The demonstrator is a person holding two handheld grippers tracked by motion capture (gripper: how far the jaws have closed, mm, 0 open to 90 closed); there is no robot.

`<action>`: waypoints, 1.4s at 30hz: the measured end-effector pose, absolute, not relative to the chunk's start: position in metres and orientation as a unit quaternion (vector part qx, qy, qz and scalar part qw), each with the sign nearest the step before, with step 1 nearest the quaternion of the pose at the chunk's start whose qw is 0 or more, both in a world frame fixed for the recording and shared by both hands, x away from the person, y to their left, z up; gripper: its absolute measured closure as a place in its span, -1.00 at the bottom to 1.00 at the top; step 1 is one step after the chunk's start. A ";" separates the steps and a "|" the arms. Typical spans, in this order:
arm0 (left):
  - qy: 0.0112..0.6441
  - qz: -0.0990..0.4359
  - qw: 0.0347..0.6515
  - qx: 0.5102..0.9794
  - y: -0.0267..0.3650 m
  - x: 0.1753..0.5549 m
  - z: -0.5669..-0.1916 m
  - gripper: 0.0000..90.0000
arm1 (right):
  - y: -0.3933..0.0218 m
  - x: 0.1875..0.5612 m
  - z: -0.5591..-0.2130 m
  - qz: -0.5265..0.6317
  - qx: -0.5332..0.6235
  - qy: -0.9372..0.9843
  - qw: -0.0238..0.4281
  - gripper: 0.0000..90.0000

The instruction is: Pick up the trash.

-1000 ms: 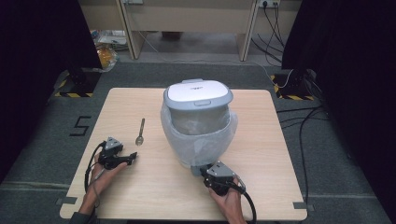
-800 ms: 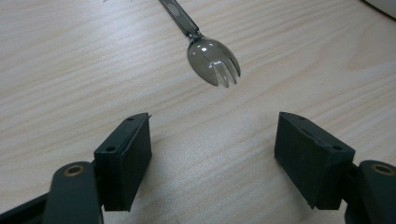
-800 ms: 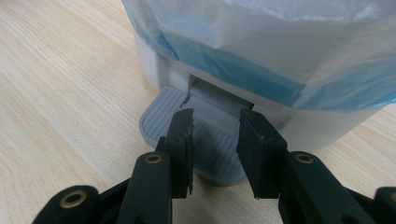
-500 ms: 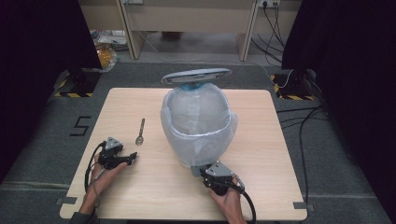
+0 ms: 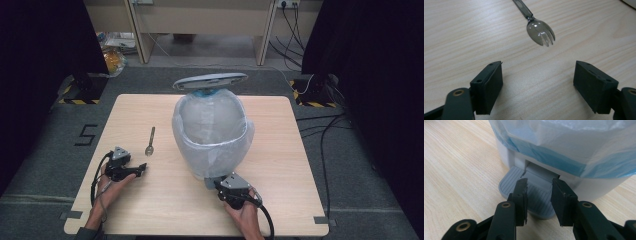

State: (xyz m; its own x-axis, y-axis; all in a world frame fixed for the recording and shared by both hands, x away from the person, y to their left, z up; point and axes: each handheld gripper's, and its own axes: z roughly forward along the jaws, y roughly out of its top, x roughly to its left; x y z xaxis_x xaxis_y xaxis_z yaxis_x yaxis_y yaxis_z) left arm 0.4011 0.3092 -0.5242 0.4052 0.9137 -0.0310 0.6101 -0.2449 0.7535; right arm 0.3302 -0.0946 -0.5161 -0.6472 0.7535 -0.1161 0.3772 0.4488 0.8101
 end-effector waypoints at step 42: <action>0.508 0.236 0.385 0.734 0.286 0.459 -0.506 0.06 | -0.096 0.332 -0.516 0.396 0.341 0.820 0.235 0.45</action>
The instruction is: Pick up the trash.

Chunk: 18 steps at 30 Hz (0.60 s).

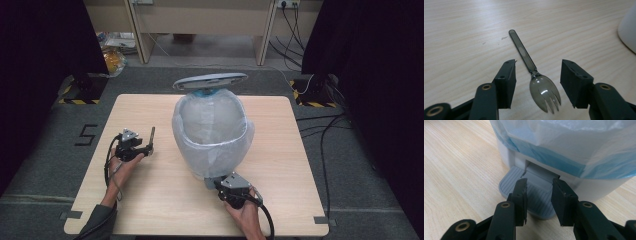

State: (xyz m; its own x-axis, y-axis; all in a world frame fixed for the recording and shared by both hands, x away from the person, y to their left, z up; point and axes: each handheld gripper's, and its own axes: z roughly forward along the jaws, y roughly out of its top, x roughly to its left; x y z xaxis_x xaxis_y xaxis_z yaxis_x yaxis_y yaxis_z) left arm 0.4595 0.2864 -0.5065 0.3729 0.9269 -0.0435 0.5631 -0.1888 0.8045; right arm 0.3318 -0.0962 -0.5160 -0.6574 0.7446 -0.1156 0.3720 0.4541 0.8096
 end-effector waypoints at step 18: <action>0.526 0.238 0.360 0.733 0.281 0.491 -0.515 0.44 | -0.097 0.332 -0.516 0.396 0.339 0.821 0.234 0.44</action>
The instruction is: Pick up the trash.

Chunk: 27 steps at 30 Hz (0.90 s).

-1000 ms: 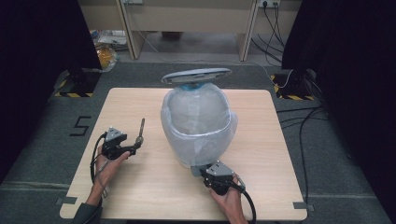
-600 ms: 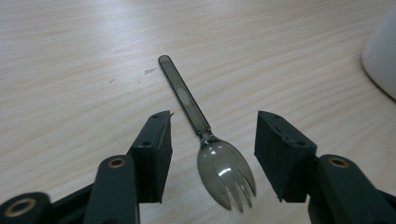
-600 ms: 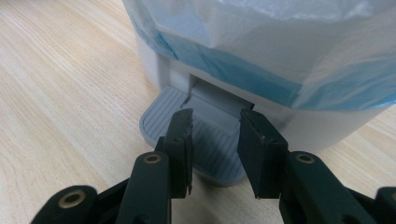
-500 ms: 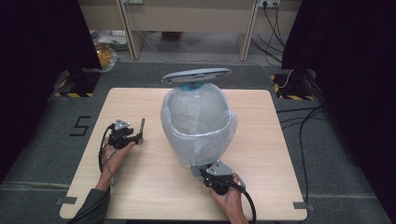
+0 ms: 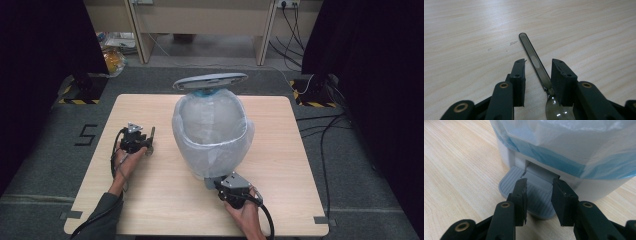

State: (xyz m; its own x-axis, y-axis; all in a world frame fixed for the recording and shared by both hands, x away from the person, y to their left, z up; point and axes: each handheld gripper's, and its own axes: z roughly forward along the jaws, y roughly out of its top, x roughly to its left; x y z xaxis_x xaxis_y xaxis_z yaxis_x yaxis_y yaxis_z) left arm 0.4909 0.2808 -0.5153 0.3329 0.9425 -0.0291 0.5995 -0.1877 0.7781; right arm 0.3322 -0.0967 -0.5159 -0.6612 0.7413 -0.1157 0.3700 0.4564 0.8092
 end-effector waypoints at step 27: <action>0.531 0.230 0.349 0.737 0.279 0.495 -0.519 0.62 | -0.096 0.332 -0.516 0.397 0.339 0.820 0.235 0.44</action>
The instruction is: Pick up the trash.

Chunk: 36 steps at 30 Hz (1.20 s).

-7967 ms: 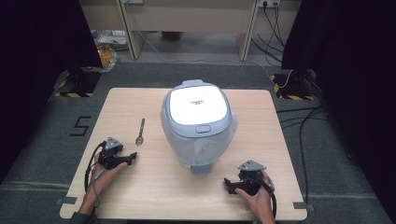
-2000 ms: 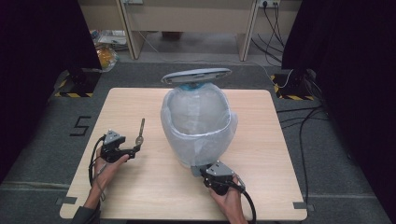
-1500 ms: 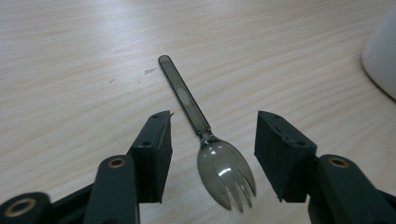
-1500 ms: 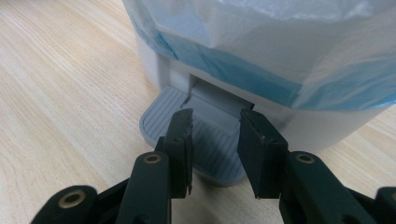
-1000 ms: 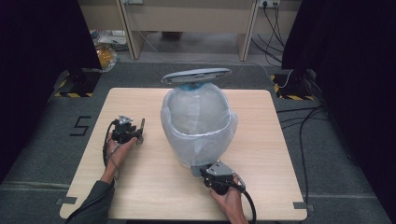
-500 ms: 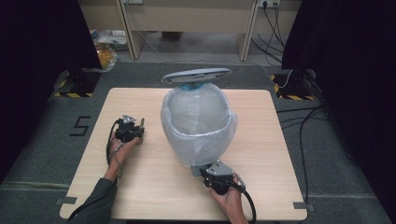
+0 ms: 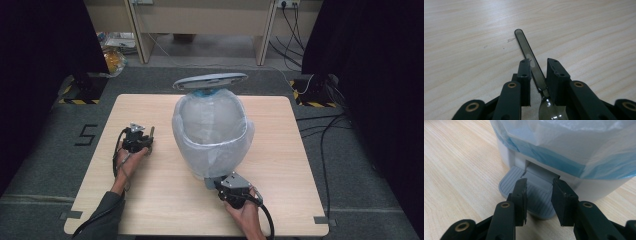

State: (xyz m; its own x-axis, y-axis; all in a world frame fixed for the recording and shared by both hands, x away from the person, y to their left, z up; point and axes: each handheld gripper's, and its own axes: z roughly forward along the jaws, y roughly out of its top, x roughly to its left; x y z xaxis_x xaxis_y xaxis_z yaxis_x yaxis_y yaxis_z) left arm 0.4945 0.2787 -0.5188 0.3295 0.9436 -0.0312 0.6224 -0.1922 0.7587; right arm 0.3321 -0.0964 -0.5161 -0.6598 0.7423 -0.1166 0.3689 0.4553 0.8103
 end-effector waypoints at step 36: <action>0.472 0.182 0.420 0.754 0.282 0.455 -0.482 0.77 | -0.096 0.332 -0.516 0.396 0.338 0.820 0.236 0.44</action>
State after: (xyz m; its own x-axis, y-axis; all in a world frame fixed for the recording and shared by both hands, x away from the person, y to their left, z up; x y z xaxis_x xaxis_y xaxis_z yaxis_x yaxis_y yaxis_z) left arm 0.4553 0.2824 -0.4816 0.4889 0.8638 -0.1223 0.5584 -0.2021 0.8046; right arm 0.3320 -0.0965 -0.5160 -0.6601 0.7417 -0.1187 0.3681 0.4572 0.8096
